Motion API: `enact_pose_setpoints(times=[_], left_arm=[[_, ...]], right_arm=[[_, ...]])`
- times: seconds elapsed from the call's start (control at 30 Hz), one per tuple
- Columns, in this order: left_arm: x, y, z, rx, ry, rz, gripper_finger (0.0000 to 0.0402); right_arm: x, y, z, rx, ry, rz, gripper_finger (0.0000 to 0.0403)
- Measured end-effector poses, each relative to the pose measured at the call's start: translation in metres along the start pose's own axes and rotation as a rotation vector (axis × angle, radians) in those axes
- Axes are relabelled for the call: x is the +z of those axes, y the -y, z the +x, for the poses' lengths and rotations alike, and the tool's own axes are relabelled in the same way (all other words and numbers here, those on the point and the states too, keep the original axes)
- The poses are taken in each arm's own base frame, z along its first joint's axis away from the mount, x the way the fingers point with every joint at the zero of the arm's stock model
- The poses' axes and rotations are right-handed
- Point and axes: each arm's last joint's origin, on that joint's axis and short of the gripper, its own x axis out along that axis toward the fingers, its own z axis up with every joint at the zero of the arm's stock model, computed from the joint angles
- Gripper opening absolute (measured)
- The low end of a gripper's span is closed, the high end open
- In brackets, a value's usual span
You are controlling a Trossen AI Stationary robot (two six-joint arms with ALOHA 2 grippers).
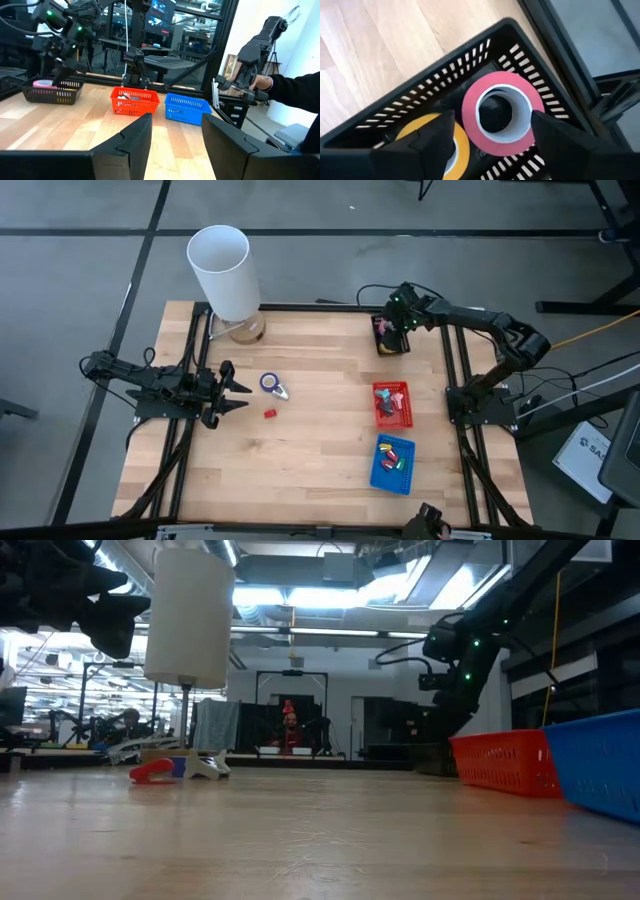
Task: Pick and place Stapler, Stapler remover, tape
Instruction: Put the purple tape into the black basket
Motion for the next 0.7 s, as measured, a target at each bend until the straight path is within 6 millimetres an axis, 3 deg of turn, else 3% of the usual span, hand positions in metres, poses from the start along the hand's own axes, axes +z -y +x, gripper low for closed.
enact_pose_setpoints(times=[0.33, 0.7], left_arm=[[0.000, 0.000, 0.000, 0.000, 0.000, 0.000, 0.0169], [0.000, 0.000, 0.000, 0.000, 0.000, 0.000, 0.0169]], right_arm=[[0.012, -0.022, -0.036, -0.112, 0.097, -0.105, 0.0268], [0.021, -0.077, -0.050, -0.212, 0.123, -0.377, 0.0269]])
